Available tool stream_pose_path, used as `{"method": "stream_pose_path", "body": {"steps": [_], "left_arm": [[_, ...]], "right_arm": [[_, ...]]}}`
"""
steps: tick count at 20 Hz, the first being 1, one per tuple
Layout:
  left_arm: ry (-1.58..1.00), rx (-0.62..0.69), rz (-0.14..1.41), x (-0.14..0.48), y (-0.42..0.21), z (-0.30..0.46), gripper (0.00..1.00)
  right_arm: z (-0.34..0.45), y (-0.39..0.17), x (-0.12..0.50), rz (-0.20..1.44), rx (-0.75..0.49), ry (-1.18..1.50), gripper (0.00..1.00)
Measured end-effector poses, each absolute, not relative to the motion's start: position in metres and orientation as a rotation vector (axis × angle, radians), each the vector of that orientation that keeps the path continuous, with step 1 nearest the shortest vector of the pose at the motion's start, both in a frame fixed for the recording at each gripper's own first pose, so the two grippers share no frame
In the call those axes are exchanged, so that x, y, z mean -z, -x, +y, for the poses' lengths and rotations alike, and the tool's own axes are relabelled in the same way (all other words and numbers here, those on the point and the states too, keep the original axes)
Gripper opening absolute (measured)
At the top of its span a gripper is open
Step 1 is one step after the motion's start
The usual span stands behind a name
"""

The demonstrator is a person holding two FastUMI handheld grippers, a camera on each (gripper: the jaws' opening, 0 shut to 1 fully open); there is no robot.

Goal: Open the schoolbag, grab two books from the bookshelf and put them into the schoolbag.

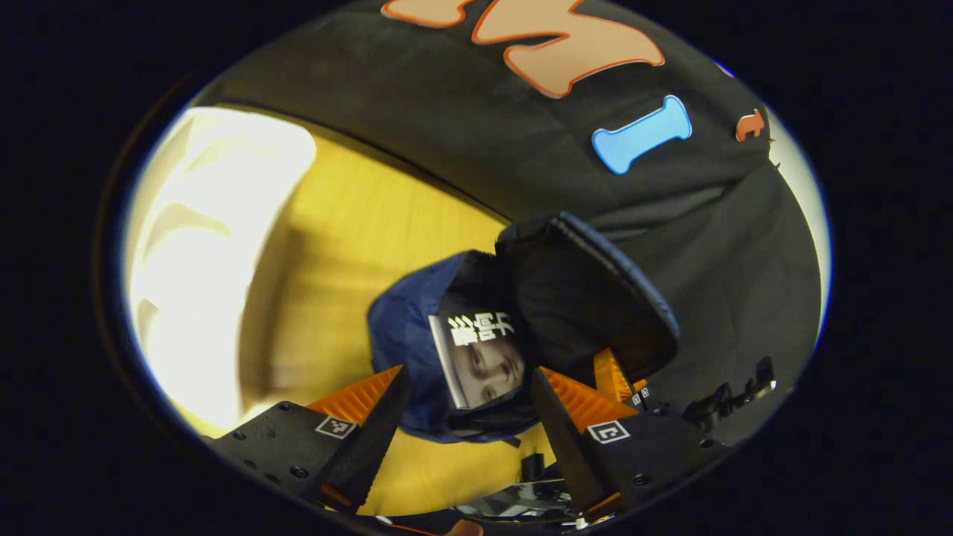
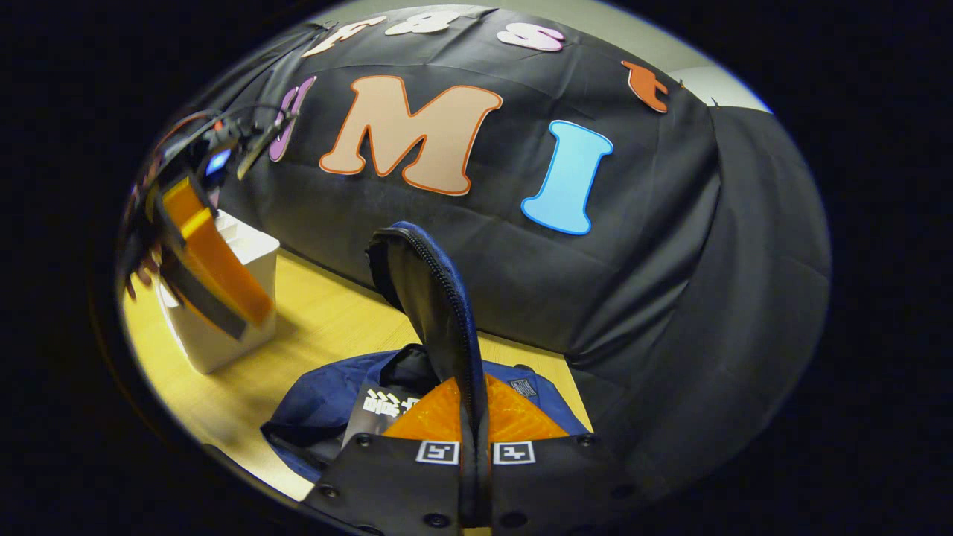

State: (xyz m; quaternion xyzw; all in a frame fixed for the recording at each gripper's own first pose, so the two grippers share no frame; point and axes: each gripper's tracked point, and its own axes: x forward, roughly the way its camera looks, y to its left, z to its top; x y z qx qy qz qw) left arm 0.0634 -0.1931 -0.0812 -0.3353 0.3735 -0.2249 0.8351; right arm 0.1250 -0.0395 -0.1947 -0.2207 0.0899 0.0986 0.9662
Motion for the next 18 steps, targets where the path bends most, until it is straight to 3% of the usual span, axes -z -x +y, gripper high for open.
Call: {"method": "stream_pose_path", "body": {"steps": [3,10,11,12,16,17,18], "left_arm": [[0.64,0.397,0.75,0.045,-0.056,-0.125,0.95],[0.534,0.076,0.774,0.015,-0.042,0.067,0.95],[0.533,0.041,0.78,0.014,-0.043,0.092,0.92],[0.522,0.012,0.794,0.017,-0.043,0.111,0.95],[0.386,-0.093,0.887,0.039,-0.054,0.195,0.95],[0.376,-0.092,0.904,0.042,-0.06,0.21,0.92],[0.366,-0.075,0.918,0.045,-0.07,0.214,0.95]], "right_arm": [[-0.038,-0.126,0.196,0.186,-0.204,0.466,0.03],[-0.036,-0.129,0.197,0.202,-0.18,0.476,0.03],[-0.036,-0.129,0.198,0.207,-0.179,0.472,0.03],[-0.034,-0.128,0.2,0.214,-0.181,0.467,0.03],[-0.035,-0.126,0.201,0.219,-0.164,0.487,0.03],[-0.035,-0.127,0.201,0.224,-0.153,0.485,0.03],[-0.035,-0.127,0.202,0.231,-0.141,0.483,0.03]]}}
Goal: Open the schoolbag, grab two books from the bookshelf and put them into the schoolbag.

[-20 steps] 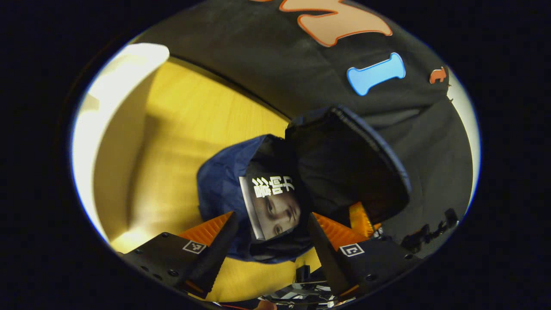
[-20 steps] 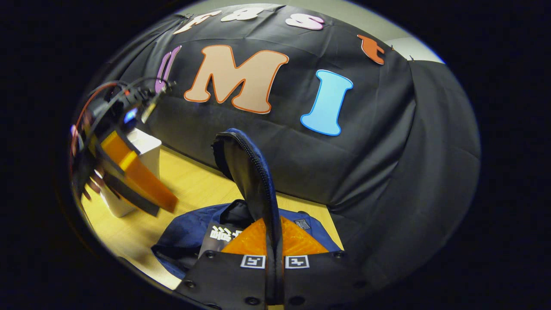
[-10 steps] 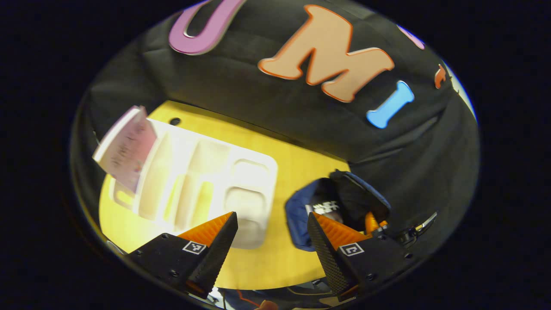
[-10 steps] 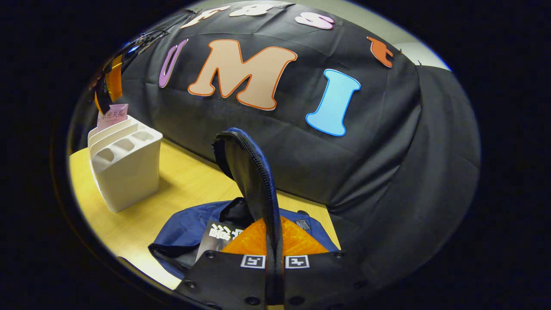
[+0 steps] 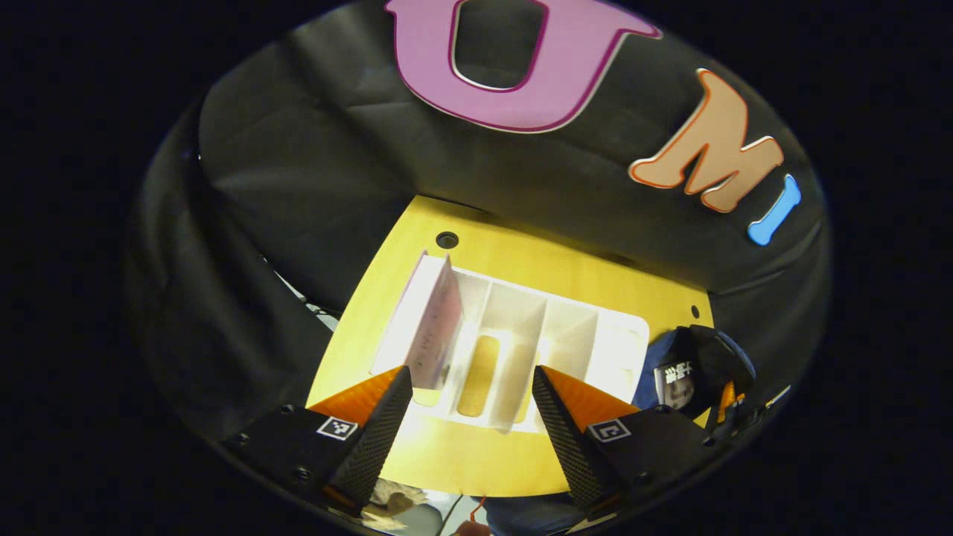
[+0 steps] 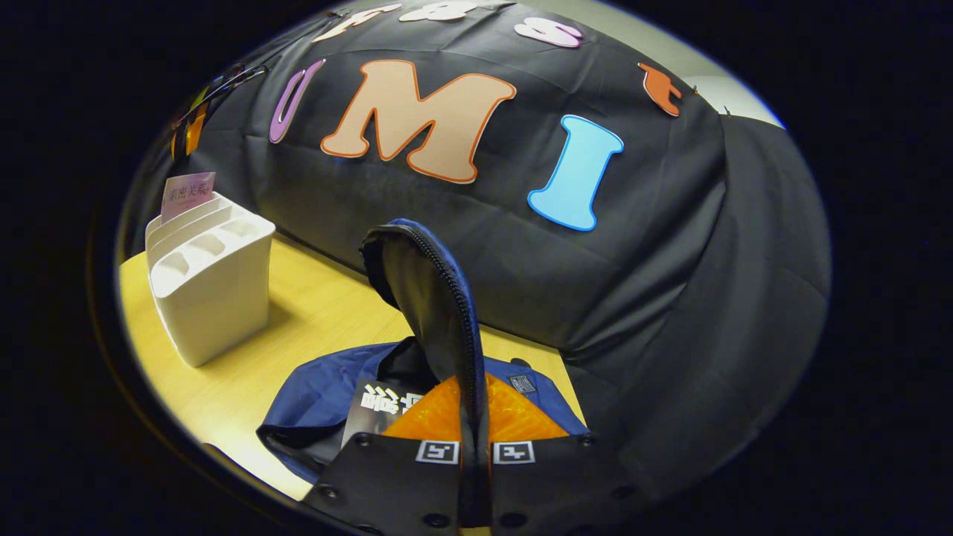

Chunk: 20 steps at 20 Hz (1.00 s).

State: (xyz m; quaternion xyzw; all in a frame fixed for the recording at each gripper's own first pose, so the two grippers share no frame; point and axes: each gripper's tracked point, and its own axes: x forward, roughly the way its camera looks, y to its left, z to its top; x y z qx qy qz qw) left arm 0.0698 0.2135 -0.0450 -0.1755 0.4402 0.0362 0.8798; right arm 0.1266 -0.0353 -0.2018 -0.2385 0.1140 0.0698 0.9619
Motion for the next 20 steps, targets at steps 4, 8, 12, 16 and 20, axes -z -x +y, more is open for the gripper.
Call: {"method": "stream_pose_path", "body": {"steps": [4,8,12,16,20], "left_arm": [[0.241,-0.035,1.012,0.075,-0.094,0.247,0.95],[0.211,0.023,1.077,0.098,-0.111,0.251,0.94],[0.232,0.087,1.145,0.116,-0.112,0.244,0.94],[0.254,0.144,1.217,0.13,-0.11,0.228,0.88],[0.21,0.182,1.297,0.152,-0.113,0.213,0.75]], "right_arm": [[-0.033,-0.128,0.203,0.251,-0.098,0.498,0.03],[-0.031,-0.126,0.205,0.28,-0.064,0.523,0.02],[-0.03,-0.126,0.203,0.296,-0.03,0.52,0.03],[-0.027,-0.124,0.205,0.301,-0.025,0.54,0.03],[-0.025,-0.125,0.205,0.301,-0.032,0.558,0.03]]}}
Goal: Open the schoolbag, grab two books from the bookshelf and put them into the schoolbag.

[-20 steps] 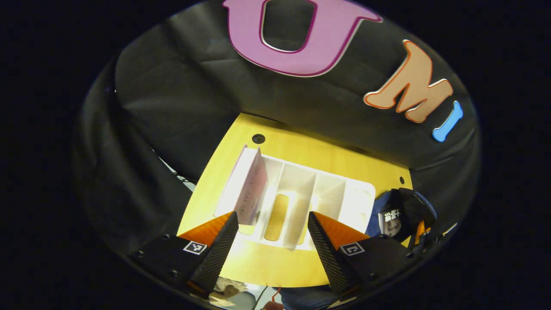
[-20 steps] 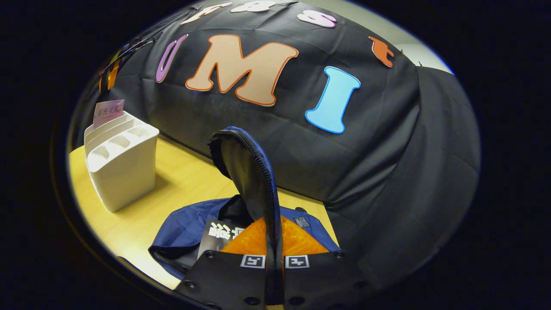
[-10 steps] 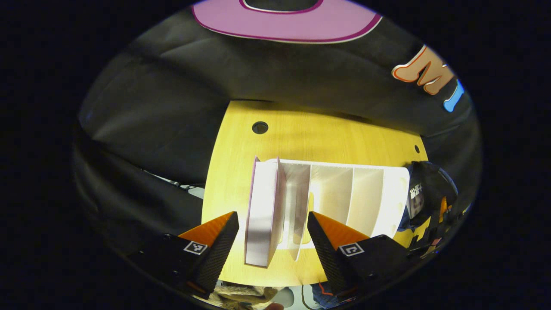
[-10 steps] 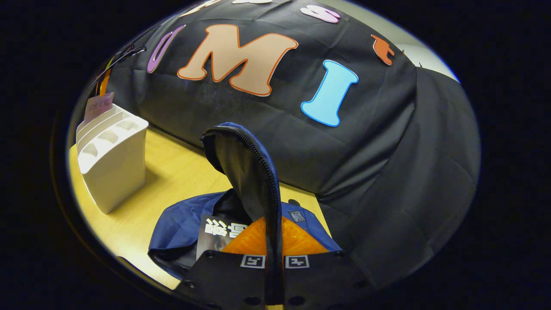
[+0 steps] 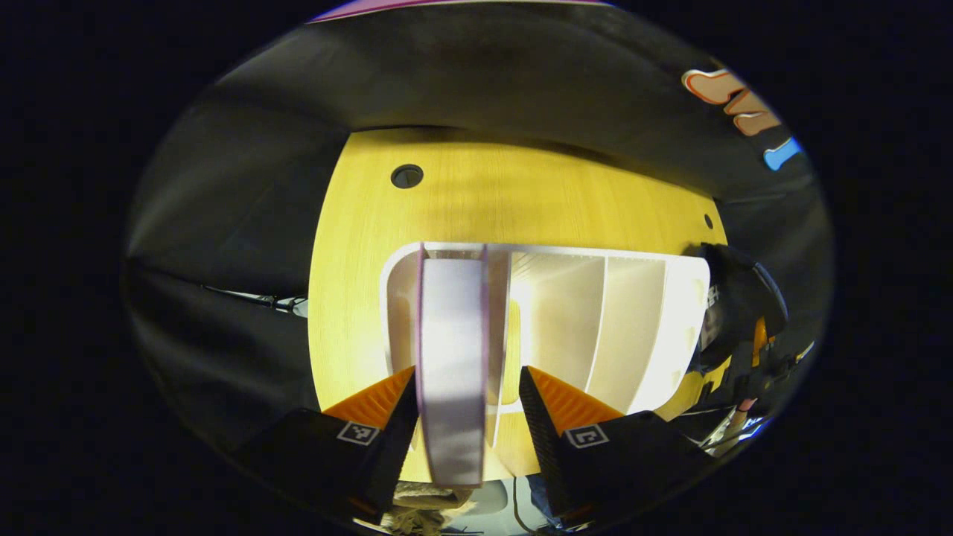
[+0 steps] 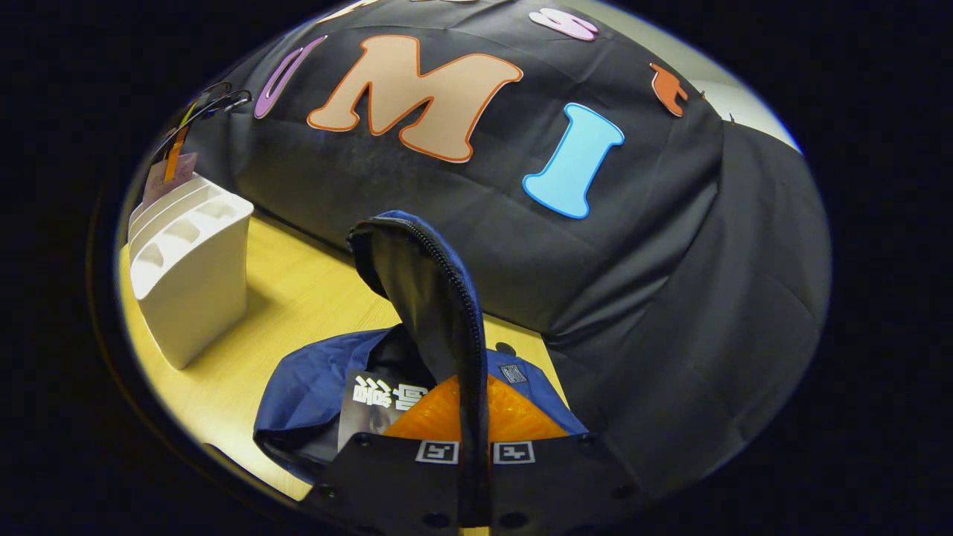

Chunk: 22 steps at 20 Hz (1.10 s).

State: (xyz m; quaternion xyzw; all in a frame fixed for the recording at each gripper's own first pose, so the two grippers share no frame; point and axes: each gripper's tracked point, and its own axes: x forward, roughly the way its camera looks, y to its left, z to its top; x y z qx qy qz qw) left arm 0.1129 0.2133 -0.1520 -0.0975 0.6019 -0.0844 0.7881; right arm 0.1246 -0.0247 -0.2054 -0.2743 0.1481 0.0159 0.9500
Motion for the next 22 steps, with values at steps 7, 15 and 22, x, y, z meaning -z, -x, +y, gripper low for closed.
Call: {"method": "stream_pose_path", "body": {"steps": [7,15,22], "left_arm": [[0.178,0.125,1.379,0.172,-0.115,0.223,0.4],[0.172,-0.007,1.389,0.126,-0.078,0.242,0.36],[0.211,-0.039,1.281,0.02,-0.04,0.221,0.35]], "right_arm": [[-0.025,-0.124,0.207,0.303,-0.044,0.572,0.03],[-0.022,-0.124,0.209,0.31,-0.071,0.589,0.04],[-0.023,-0.123,0.206,0.306,-0.098,0.573,0.03]]}}
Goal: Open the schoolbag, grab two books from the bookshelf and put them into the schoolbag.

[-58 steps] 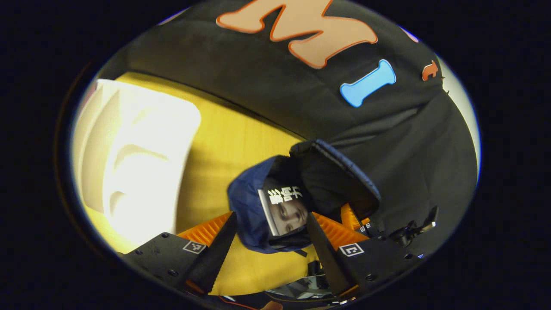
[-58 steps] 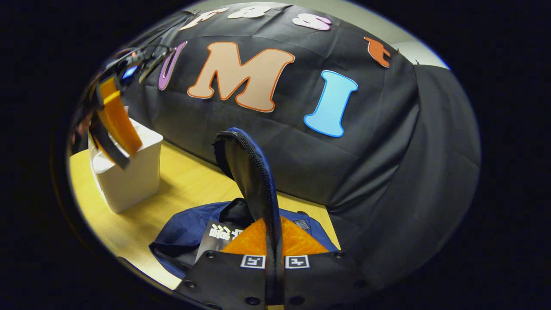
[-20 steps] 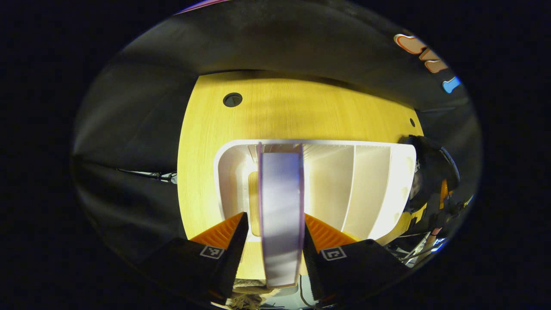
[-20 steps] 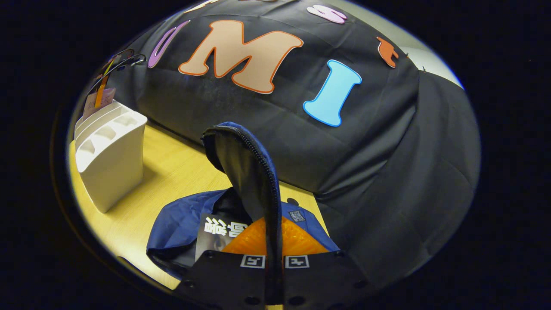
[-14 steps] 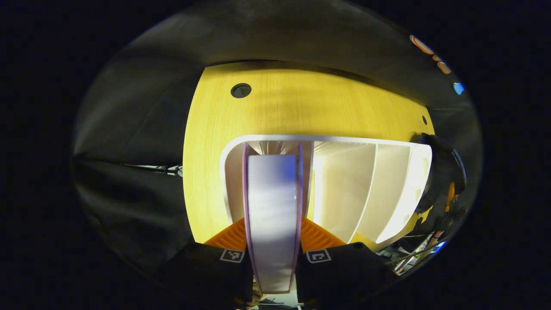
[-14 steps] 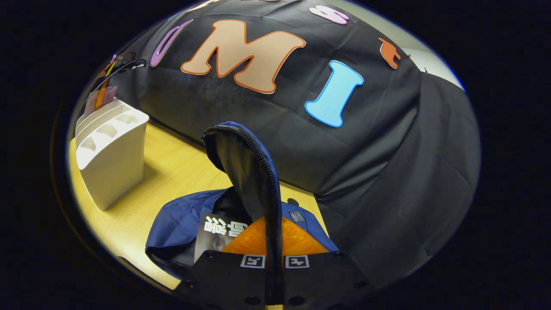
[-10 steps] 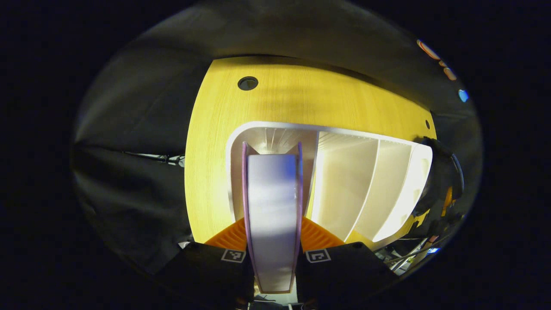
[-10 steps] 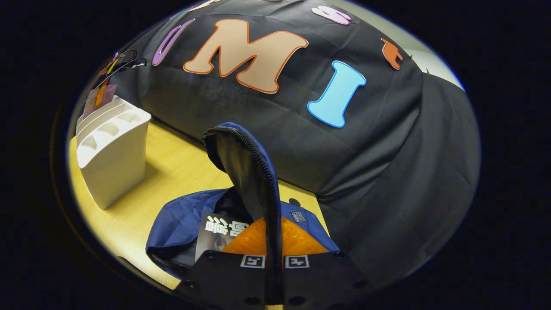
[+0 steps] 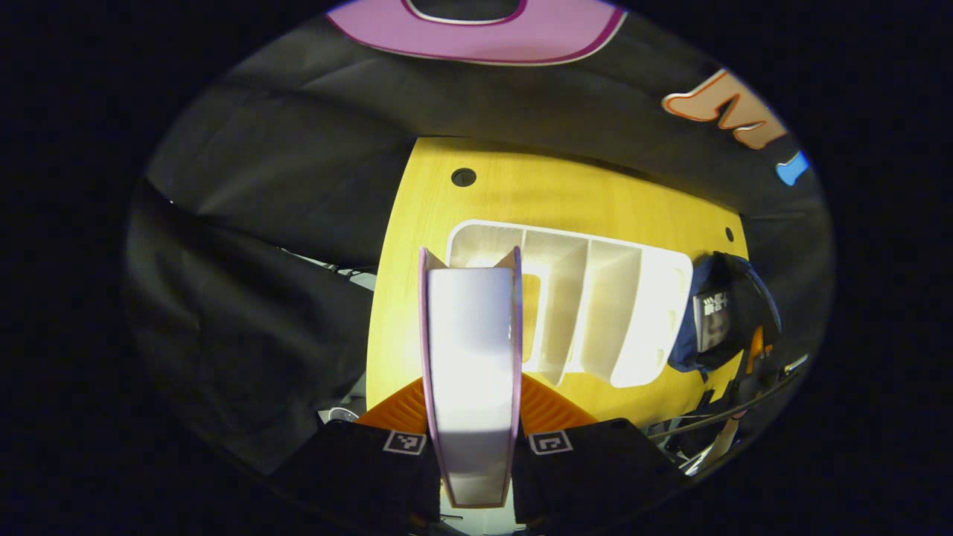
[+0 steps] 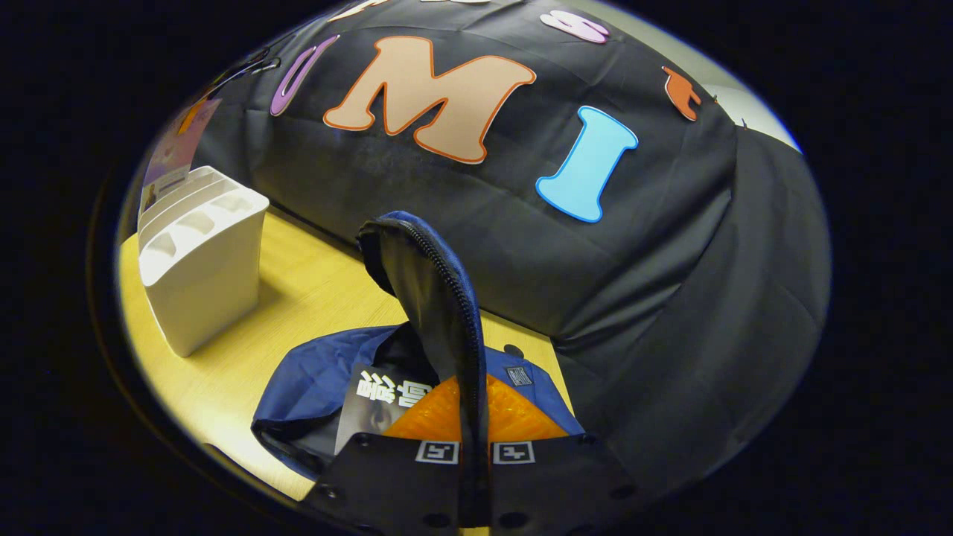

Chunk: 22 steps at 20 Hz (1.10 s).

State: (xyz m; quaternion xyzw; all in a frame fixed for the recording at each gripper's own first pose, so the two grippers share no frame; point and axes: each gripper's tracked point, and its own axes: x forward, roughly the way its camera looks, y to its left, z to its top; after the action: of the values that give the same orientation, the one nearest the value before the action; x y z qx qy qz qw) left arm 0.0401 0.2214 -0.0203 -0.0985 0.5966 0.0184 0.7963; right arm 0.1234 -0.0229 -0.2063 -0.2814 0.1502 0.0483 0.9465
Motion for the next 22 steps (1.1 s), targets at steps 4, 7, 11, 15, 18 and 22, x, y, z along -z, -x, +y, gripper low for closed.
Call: {"method": "stream_pose_path", "body": {"steps": [4,7,11,15,18,22], "left_arm": [[0.245,0.036,1.209,-0.027,-0.03,0.169,0.35],[0.239,0.128,1.164,-0.057,-0.028,0.123,0.34],[0.337,0.299,1.124,-0.07,-0.031,0.039,0.34],[0.457,0.47,1.097,-0.062,-0.033,-0.045,0.36],[0.546,0.555,1.109,-0.042,-0.029,-0.096,0.35],[0.654,0.625,1.054,-0.004,-0.051,-0.16,0.36]], "right_arm": [[-0.026,-0.124,0.204,0.299,-0.109,0.563,0.03],[-0.029,-0.124,0.201,0.297,-0.11,0.541,0.03],[-0.034,-0.124,0.197,0.292,-0.113,0.524,0.03],[-0.04,-0.123,0.194,0.29,-0.108,0.485,0.03],[-0.042,-0.121,0.193,0.295,-0.116,0.46,0.03],[-0.041,-0.12,0.195,0.292,-0.136,0.458,0.03]]}}
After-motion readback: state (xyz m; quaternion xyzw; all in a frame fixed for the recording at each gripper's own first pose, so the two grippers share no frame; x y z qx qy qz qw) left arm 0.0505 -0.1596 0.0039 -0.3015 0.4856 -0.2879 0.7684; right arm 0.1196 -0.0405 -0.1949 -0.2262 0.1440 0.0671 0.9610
